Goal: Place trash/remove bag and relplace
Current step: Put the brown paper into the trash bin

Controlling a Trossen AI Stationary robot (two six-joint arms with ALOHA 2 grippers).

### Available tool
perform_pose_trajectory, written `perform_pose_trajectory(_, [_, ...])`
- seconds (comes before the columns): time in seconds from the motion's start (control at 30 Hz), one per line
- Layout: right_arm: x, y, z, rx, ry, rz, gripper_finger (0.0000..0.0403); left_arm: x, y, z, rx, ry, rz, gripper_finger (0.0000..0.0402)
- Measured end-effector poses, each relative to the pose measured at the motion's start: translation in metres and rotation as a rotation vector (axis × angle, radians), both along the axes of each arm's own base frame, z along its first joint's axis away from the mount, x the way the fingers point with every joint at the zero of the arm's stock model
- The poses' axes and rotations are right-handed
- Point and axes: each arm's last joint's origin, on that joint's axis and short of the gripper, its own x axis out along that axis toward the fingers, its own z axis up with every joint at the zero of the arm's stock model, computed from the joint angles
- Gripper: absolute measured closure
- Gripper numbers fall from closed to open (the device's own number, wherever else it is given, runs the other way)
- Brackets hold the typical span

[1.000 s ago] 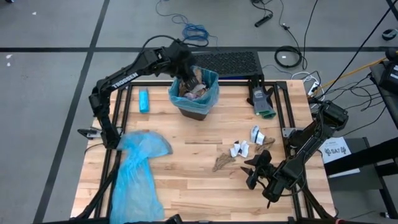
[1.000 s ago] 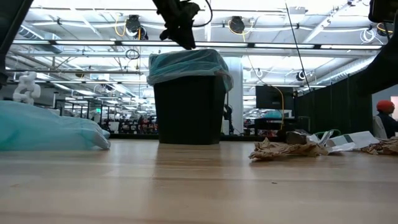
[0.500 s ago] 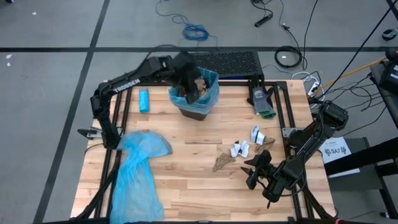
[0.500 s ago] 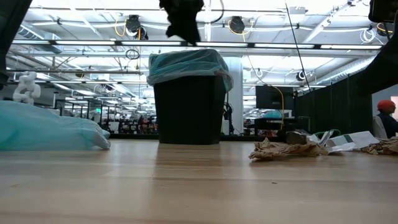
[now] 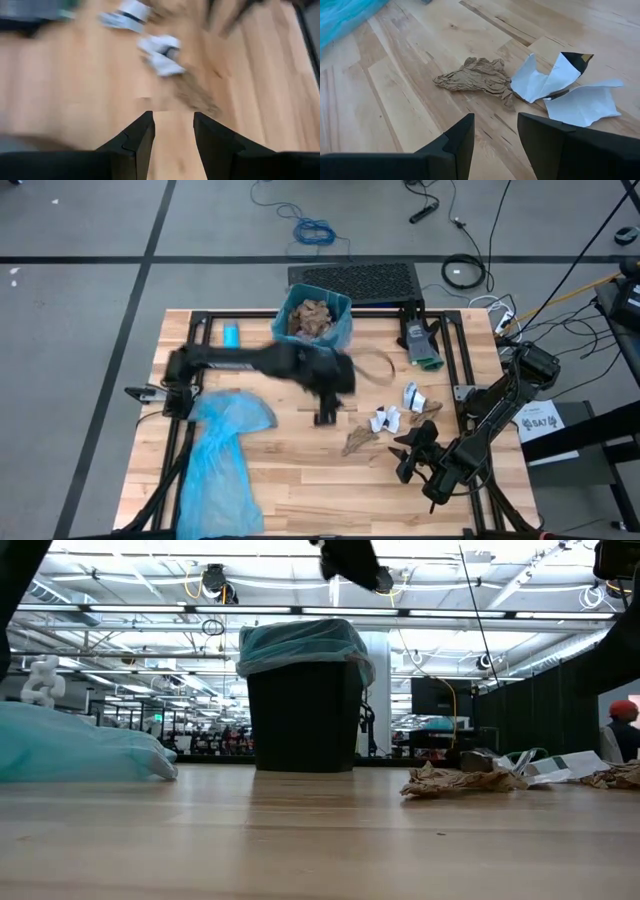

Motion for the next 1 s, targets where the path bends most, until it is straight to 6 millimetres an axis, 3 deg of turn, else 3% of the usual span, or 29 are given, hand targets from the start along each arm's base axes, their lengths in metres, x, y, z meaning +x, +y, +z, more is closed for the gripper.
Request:
perform_pose_trajectory(0.2, [0.000, 0.000, 0.000, 0.004, -0.003, 0.001, 0.0261, 0.039, -0.049, -0.073, 0.084, 0.112, -0.053, 0.0261])
perform_pose_trajectory(0.43, [0.000, 0.001, 0.000, 0.005, -0.003, 0.002, 0.0261, 0.060, -0.083, -0.147, 0.190, 0.213, -0.048, 0.0263])
perform_pose_trajectory(0.63, [0.000, 0.001, 0.000, 0.004, -0.003, 0.002, 0.0261, 0.072, -0.087, -0.172, 0.198, 0.182, -0.016, 0.0263])
perform_pose_trajectory(1.0, [0.000, 0.001, 0.000, 0.001, 0.000, 0.006, 0.0261, 0.088, -0.066, -0.184, 0.075, 0.132, 0.049, 0.0263])
